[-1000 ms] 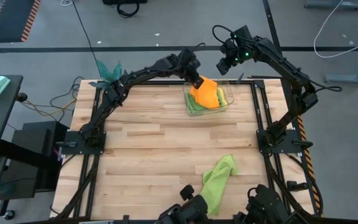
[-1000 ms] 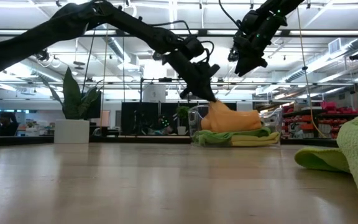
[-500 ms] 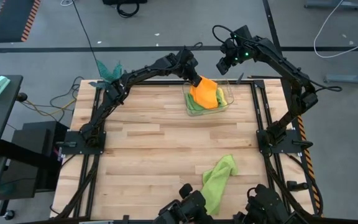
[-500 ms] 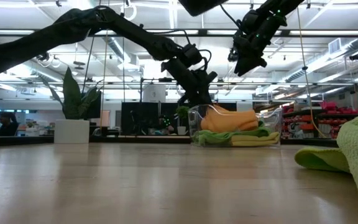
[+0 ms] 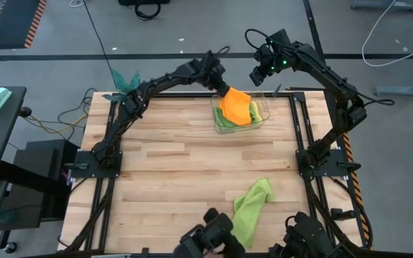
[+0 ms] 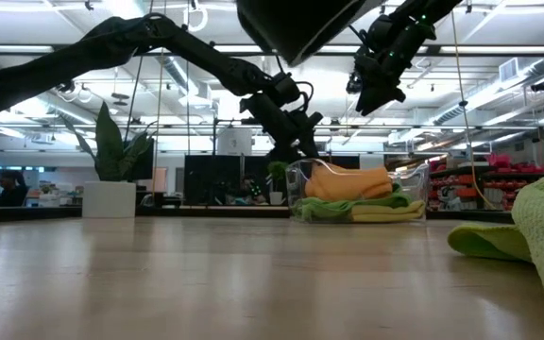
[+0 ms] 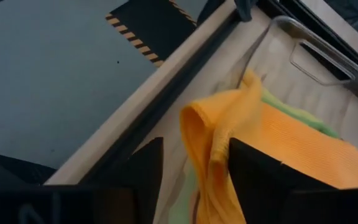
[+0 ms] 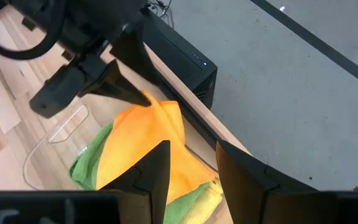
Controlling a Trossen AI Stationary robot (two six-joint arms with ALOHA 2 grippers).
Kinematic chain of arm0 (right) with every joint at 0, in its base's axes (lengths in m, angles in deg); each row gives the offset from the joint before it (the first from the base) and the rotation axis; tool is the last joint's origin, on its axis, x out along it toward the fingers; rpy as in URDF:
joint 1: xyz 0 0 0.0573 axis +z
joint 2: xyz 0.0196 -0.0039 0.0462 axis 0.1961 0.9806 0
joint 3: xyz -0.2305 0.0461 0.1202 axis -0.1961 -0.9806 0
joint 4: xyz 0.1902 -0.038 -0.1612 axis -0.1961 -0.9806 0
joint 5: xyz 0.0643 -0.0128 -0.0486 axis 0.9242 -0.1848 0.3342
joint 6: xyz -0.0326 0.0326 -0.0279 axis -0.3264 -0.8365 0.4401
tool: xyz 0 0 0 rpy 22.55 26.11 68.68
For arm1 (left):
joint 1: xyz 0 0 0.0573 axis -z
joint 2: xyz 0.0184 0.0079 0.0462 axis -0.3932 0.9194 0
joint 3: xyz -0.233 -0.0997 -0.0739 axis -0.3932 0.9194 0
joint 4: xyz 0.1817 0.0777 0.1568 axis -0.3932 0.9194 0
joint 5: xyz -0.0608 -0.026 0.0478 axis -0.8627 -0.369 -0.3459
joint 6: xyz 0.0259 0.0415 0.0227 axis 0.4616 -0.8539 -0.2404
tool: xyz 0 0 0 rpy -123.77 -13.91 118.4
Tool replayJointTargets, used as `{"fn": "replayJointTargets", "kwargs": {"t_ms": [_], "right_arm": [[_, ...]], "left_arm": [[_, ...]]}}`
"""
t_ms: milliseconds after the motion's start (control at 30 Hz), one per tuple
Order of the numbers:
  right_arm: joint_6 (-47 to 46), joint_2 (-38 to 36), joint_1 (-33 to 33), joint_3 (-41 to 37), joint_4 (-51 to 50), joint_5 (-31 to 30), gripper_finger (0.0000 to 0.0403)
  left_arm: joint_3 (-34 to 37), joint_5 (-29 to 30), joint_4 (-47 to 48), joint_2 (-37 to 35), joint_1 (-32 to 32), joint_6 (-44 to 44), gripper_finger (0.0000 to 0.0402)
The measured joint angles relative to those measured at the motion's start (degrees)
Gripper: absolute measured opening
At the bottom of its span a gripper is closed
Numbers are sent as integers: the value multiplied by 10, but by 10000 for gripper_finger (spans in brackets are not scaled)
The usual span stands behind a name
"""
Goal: Fold microfiber towels
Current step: Stack the orange towel on top of the green towel in the transparent bin
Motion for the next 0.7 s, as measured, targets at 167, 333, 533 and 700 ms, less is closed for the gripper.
{"fn": "replayJointTargets", "kwargs": {"t_ms": [167,333,533,700], "right_arm": [[1,0,0,0,0,0,137],[1,0,0,0,0,0,137],[3,0,-1,0,0,0,137],[4,0,-1,0,0,0,137]], "left_arm": [[0,-12,-5,3,-5,6,204],[0,-50,-10,17,-5,14,204],[0,-59,-11,38,-1,28,204],[0,-62,-44,43,2,31,202]]}}
